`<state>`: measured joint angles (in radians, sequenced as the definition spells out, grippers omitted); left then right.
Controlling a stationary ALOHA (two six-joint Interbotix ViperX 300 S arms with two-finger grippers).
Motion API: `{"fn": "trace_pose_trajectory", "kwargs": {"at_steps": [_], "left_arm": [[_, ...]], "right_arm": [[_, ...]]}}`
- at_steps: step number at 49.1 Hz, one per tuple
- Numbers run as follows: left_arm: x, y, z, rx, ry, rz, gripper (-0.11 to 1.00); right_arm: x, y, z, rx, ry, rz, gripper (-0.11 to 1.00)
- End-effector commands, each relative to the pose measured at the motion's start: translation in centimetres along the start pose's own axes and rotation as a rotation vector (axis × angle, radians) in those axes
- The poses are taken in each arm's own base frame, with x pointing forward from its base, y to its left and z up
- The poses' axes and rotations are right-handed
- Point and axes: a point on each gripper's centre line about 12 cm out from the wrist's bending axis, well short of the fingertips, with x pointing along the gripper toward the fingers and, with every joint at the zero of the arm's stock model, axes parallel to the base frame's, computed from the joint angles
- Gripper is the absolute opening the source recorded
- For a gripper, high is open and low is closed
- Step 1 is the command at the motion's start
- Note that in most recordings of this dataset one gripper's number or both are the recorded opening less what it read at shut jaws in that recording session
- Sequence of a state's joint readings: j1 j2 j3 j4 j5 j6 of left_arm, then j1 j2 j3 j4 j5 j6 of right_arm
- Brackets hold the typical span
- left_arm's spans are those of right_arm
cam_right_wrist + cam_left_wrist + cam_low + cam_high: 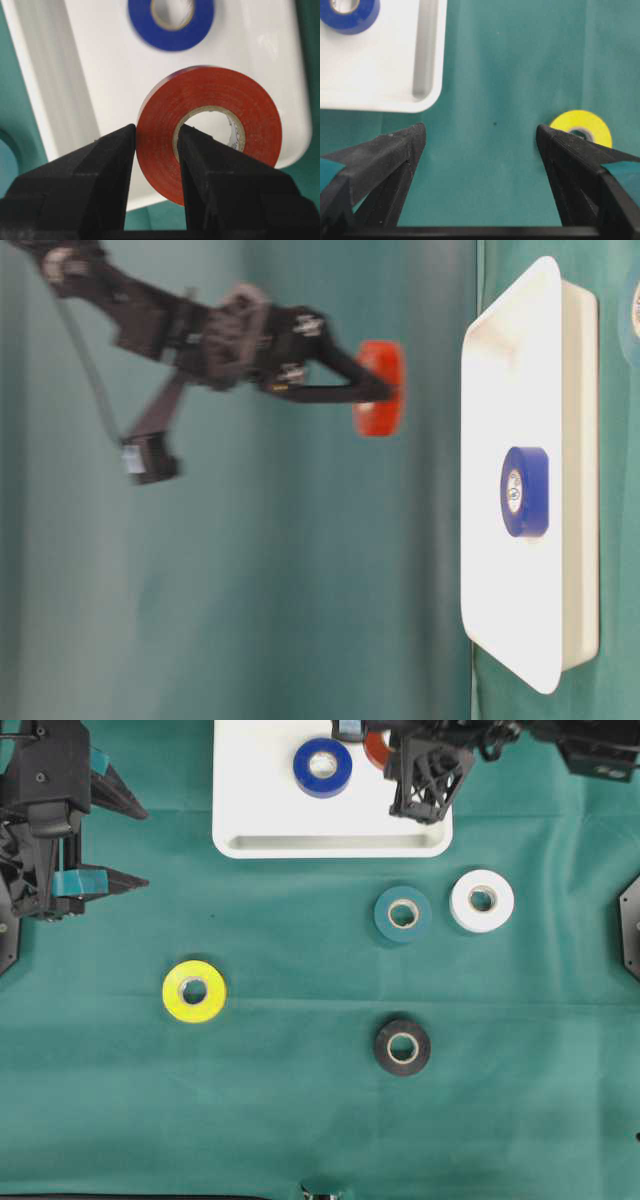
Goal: Pick up the tape from a random location and place it into the white case.
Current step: 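Lower the red tape into the tray beside the blue tape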
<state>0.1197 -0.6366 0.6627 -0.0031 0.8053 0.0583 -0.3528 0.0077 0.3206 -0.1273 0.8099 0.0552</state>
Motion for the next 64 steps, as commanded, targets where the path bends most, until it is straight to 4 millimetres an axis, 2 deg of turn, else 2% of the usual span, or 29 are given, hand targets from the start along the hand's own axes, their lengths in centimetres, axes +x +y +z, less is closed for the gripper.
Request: {"fn": "trace_pose_trajectory", "kwargs": {"at_steps": [1, 13, 22, 56, 58, 64], "left_arm": [[-0.6, 0.1, 0.7, -0.002, -0.028, 0.001, 0.98], [-0.6, 0.1, 0.7, -0.005, -0.028, 0.003, 0.98], [-0.6, 0.1, 0.7, -0.005, -0.029, 0.003, 0.98], [-0.6, 0.1, 0.7, -0.004, -0.028, 0.001, 0.98], [-0.6, 0.1, 0.7, -0.004, -0.028, 0.001, 0.98], [-0.6, 0.1, 0.7, -0.004, -0.028, 0.001, 0.98]], "right_arm": [[0.6, -0.1, -0.1, 0.006, -0.021, 0.002, 0.28], [4.9, 0.4, -1.7, 0.017, -0.004, 0.015, 0.28], [6.8, 0.7, -2.1, 0.022, -0.002, 0.021, 0.28], [6.8, 0.4, -2.1, 0.025, 0.004, 0.015, 0.29], [6.8, 0.4, -2.1, 0.026, 0.003, 0.016, 0.34], [6.8, 0.4, -2.0, 0.015, -0.004, 0.013, 0.70]]}}
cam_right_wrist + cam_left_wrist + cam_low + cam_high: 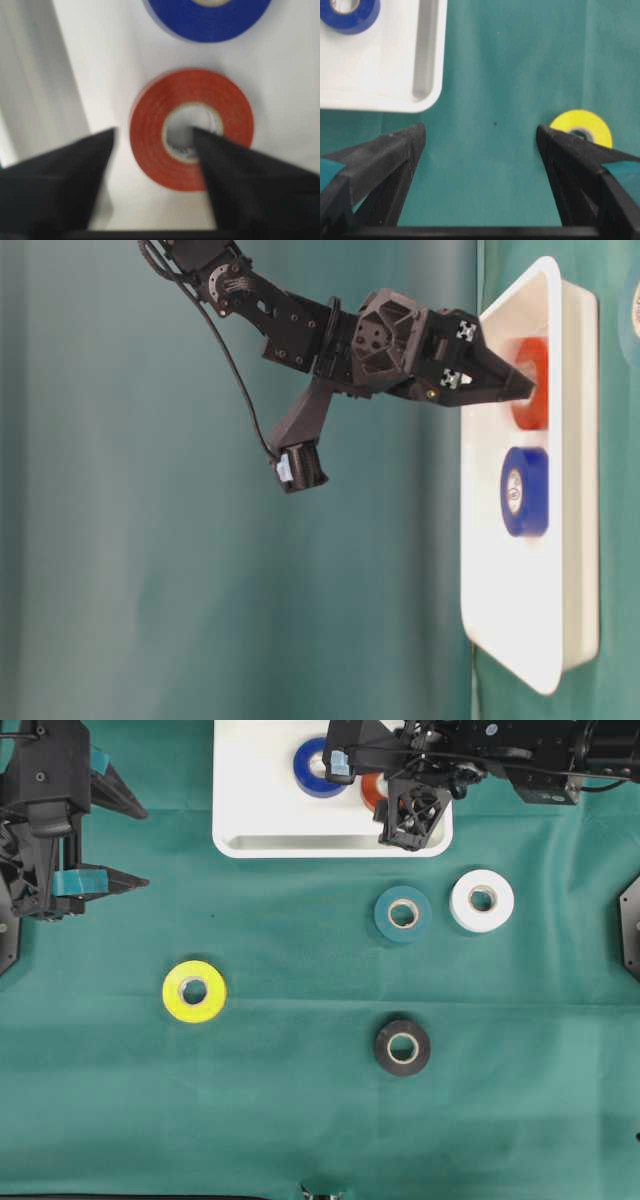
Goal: Pick up the tape from a random location and place it into the white case.
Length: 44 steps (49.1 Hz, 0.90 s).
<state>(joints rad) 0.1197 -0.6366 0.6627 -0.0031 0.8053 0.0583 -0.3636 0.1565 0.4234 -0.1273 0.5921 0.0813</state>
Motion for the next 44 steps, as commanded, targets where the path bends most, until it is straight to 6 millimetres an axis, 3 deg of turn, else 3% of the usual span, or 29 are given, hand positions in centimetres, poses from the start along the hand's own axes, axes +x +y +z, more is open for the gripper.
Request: {"fn": "trace_pose_trajectory", "kwargs": {"at_steps": [1, 6, 23, 44], "left_arm": [[-0.6, 0.1, 0.7, -0.004, -0.028, 0.001, 0.98], [-0.5, 0.1, 0.7, -0.004, -0.026, 0.001, 0.98], [-0.6, 0.1, 0.7, -0.002, -0.028, 0.001, 0.98], [-0.6, 0.1, 0.7, -0.002, -0.028, 0.001, 0.98]], "right_arm": [[-1.0, -0.2, 0.8, -0.002, -0.041, -0.005, 0.76], [-1.1, -0.2, 1.0, -0.001, -0.058, -0.005, 0.92], [-1.9, -0.3, 1.4, 0.002, -0.080, -0.005, 0.91], [-9.2, -0.4, 3.3, 0.008, -0.124, -0.017, 0.91]]}}
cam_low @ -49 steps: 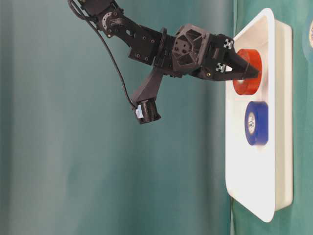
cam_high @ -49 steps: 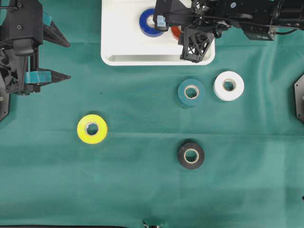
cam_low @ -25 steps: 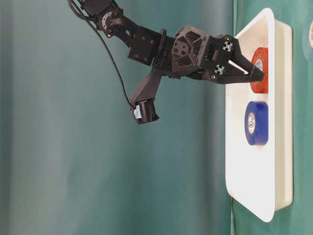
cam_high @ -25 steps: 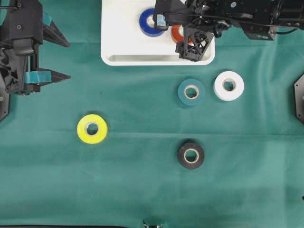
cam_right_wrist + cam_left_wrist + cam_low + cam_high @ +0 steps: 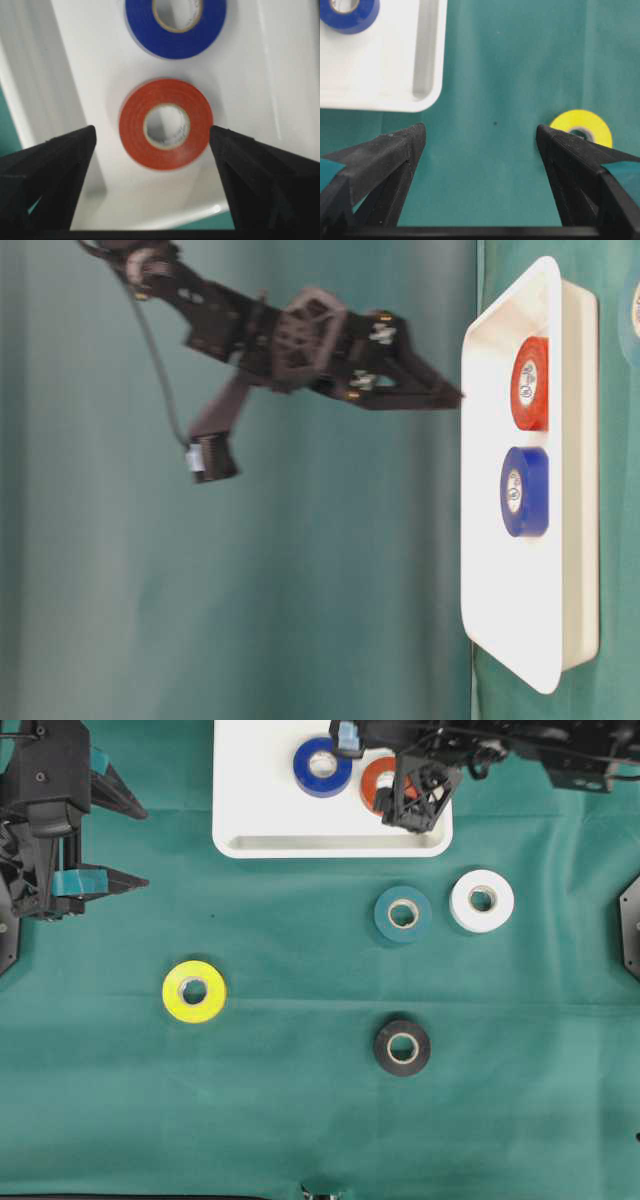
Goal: Pick up the tape from a random location and place it into the white case.
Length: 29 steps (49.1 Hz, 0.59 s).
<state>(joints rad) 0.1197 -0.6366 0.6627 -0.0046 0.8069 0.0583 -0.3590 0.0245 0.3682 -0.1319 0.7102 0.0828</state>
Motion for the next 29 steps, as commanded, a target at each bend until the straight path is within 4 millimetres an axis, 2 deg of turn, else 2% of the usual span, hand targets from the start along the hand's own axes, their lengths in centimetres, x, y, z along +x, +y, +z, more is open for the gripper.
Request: {"fn": "trace_pose_trajectory", "kwargs": {"at_steps": [1, 17, 24, 29], "left_arm": [[-0.6, 0.1, 0.8, -0.001, -0.029, 0.003, 0.98], [-0.6, 0.1, 0.7, -0.003, -0.028, 0.003, 0.98], [-0.6, 0.1, 0.7, -0.001, -0.024, 0.002, 0.98], [-0.6, 0.1, 0.7, -0.003, -0.021, 0.002, 0.98]], "right_arm": [[-3.4, 0.0, 1.6, 0.001, -0.053, -0.002, 0.90], [-10.5, 0.5, 4.3, -0.007, -0.117, -0.002, 0.90], [-12.6, 0.1, 4.9, -0.008, -0.132, -0.018, 0.90], [-13.2, -0.2, 5.1, -0.015, -0.128, -0.038, 0.90]]}}
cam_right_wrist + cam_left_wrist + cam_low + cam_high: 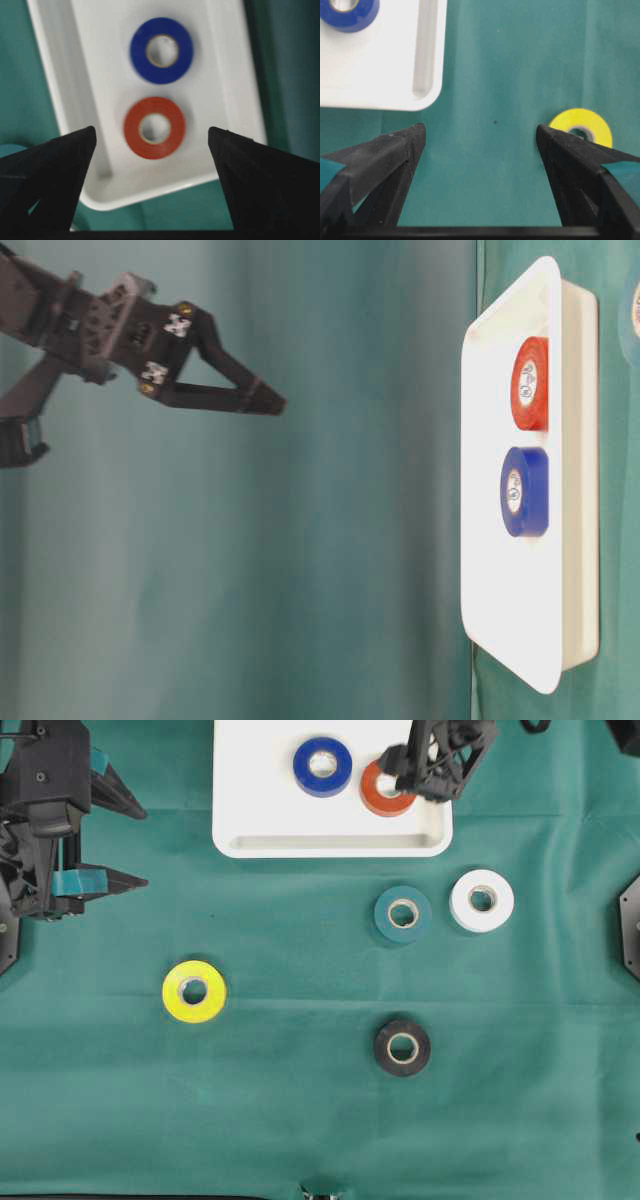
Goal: Pick up the tape from a random location and place it into the white case.
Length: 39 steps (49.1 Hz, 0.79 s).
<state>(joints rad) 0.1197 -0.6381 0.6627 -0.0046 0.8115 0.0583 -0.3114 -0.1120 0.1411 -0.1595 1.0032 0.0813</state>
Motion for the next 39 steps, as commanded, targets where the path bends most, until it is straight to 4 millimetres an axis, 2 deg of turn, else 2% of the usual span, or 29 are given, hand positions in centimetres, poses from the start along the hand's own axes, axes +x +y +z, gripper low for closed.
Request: {"fn": "trace_pose_trajectory", "kwargs": {"at_steps": [1, 11, 17, 30, 39], "left_arm": [[-0.6, 0.1, 0.7, -0.001, -0.024, 0.002, 0.98], [-0.5, 0.2, 0.7, -0.007, -0.023, 0.006, 0.98], [-0.5, 0.4, 0.6, -0.011, -0.019, 0.011, 0.98], [-0.6, 0.5, 0.6, -0.015, -0.021, 0.014, 0.98], [-0.5, 0.5, 0.6, -0.015, -0.018, 0.013, 0.98]], "right_arm": [[-2.1, -0.5, 0.9, 0.006, -0.051, -0.014, 0.90], [-2.0, -0.1, 0.9, -0.002, -0.050, -0.009, 0.90], [-2.1, 1.1, 0.9, -0.031, -0.052, 0.008, 0.90], [-2.6, 5.2, 0.8, -0.100, -0.058, 0.066, 0.90], [-3.4, 9.3, 0.2, -0.150, -0.064, 0.125, 0.90]]}}
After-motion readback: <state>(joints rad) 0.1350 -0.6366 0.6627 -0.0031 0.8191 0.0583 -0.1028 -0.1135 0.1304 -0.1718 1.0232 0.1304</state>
